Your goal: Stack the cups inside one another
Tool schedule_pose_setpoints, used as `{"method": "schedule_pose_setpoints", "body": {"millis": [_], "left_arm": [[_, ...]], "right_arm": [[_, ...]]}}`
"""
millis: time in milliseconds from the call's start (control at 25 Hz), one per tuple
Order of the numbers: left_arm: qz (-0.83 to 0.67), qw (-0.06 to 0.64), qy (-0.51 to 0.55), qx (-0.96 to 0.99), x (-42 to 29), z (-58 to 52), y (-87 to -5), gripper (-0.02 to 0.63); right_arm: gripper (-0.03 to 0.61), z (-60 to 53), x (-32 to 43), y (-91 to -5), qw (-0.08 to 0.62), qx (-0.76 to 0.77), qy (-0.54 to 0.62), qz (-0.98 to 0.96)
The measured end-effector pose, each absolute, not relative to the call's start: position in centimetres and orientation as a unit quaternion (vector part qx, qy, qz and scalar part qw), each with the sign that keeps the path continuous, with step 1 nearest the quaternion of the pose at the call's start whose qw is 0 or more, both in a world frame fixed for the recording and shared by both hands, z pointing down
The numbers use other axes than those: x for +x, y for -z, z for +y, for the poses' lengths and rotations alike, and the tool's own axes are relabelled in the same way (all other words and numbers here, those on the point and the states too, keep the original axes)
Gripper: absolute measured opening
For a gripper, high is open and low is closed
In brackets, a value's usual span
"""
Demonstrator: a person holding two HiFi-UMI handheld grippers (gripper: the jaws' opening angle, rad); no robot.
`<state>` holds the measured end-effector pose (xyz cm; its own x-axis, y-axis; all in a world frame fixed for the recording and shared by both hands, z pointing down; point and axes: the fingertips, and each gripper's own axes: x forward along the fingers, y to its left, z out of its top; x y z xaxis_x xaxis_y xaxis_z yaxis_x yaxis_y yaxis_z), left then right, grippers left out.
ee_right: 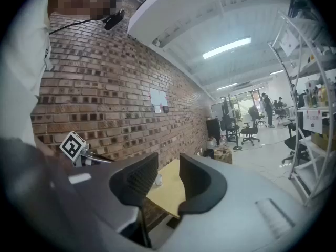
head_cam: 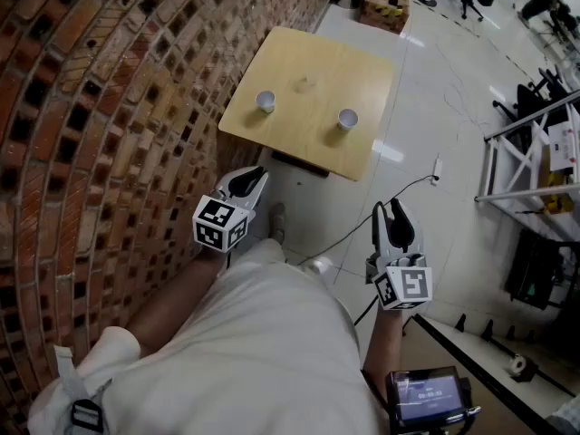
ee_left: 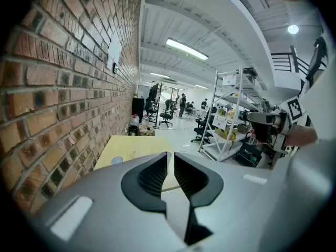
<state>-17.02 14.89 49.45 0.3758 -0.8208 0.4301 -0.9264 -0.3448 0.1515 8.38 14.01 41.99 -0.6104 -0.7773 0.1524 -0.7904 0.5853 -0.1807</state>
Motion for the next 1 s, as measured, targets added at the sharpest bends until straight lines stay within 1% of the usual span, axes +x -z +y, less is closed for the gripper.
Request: {"method": "schedule_pose_setpoints", "body": {"millis": [360,640,800,1000], "left_arm": [[-0.519,0.162,-0.176,0.820,-23.3,8.4,-50.8,0.067],[-0.486,0.157,-0.188,0.839,-25.4,4.9,-52.0,0.072],[-0.481,0.167,-0.187,0.840,-26.5,3.5,-53.0,0.072],[-0.484,0.170,-0.193,0.836,-26.9,2.6,-53.7,0.075]], "right_arm": [[0.118,8.1,-0.2,-42.4,0.045,0.437,-0.116,-0.891],[0.118,5.5,-4.8,-43.6,0.060,0.444,-0.126,-0.885],[0.118,5.0,-6.3,-44.1,0.070,0.444,-0.129,-0.884],[0.118,3.7,-6.0,-44.1,0.072,0.446,-0.126,-0.883]]}}
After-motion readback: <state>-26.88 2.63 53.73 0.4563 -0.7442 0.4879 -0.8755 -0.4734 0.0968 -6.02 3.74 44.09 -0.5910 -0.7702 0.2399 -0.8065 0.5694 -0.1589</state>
